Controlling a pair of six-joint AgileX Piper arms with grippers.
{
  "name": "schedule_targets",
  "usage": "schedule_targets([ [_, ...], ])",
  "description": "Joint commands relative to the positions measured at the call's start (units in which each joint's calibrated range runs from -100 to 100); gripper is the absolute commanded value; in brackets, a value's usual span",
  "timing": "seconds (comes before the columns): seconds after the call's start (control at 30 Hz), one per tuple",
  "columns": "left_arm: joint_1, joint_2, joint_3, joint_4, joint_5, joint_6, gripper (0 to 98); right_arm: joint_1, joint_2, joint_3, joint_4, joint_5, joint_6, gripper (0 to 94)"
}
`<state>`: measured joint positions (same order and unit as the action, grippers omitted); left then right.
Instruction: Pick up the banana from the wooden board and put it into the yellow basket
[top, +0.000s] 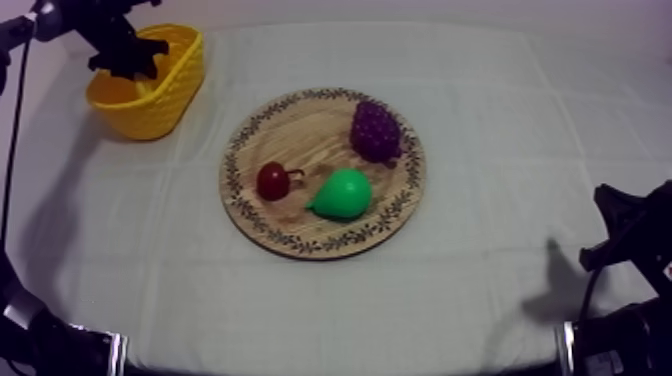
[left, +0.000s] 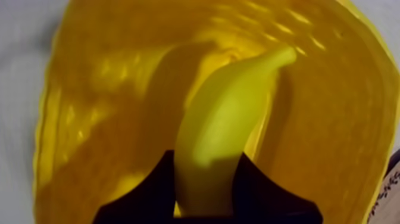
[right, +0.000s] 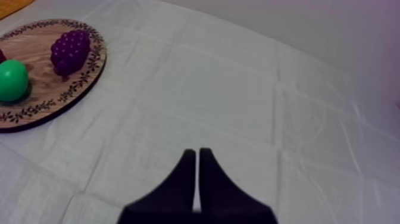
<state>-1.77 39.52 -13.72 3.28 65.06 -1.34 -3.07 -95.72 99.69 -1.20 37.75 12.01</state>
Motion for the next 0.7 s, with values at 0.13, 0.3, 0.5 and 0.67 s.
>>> schedule_targets([
  [0.13,-0.13,1.61,-0.09,0.65,-0.81,-0.60,22.7,0.01,-0.03,-0.03,-0.04,-0.01,-0.02,0.2],
  [0.3,-0.40,2.17,0.41,1.89,-1.77,-1.98,32.1,0.01,-0.03,-0.03,-0.04,-0.01,-0.02,0.2],
  [0.5,-0.62,2.22,0.93,2.30,-2.39,-2.58,36.6,0.01,-0.03,-0.03,-0.04,-0.01,-0.02,0.2],
  [0.67,-0.85,2.16,1.26,3.07,-2.60,-3.23,44.0,0.01,-0.03,-0.03,-0.04,-0.01,-0.02,0.2],
])
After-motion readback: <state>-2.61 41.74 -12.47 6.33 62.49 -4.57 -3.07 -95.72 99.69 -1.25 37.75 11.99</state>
